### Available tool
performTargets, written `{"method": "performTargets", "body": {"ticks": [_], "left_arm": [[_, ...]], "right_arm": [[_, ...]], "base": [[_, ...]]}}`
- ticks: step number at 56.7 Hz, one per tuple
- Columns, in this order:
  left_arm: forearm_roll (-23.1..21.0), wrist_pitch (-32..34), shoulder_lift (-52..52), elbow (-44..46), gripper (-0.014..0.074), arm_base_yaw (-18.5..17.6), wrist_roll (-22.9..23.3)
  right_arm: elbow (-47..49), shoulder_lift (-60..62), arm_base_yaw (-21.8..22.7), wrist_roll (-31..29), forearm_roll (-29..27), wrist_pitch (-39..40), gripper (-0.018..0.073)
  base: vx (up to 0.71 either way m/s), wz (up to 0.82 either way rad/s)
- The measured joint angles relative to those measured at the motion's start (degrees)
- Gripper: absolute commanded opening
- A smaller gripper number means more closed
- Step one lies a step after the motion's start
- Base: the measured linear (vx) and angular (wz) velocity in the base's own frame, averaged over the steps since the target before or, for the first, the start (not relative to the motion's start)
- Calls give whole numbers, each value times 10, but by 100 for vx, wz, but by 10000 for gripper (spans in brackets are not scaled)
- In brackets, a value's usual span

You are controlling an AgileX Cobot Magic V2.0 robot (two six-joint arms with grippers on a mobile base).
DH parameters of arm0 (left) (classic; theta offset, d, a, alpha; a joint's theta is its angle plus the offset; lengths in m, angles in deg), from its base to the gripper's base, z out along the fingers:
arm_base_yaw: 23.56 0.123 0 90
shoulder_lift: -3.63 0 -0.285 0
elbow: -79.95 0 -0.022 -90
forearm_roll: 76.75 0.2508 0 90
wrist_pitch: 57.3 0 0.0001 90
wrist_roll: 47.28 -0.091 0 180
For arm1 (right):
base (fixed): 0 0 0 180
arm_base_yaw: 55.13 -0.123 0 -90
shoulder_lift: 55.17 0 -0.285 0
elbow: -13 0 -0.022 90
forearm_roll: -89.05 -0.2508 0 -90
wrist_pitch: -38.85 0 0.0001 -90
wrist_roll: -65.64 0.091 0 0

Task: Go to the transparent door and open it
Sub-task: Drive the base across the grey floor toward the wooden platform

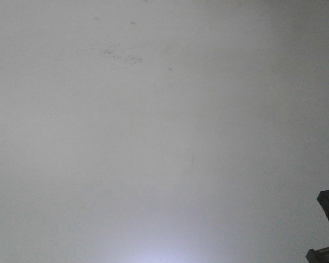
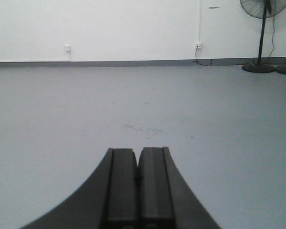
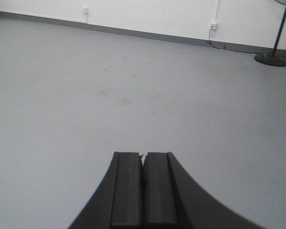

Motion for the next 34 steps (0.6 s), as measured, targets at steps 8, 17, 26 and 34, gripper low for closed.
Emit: {"method": "performTargets", "body": {"ticks": [8,17,26,34], "left_arm": [[0,0,0,0,-6,0,0],[0,0,0,0,-6,0,0],[0,0,0,0,-6,0,0],[0,0,0,0,-6,0,0]], "right_arm": [[0,0,0,0,0,0,-1],[0,0,0,0,0,0,-1],[0,0,0,0,0,0,-1],[0,0,0,0,0,0,-1]], "base": [[46,23],[48,27],[50,34],[52,46]]}}
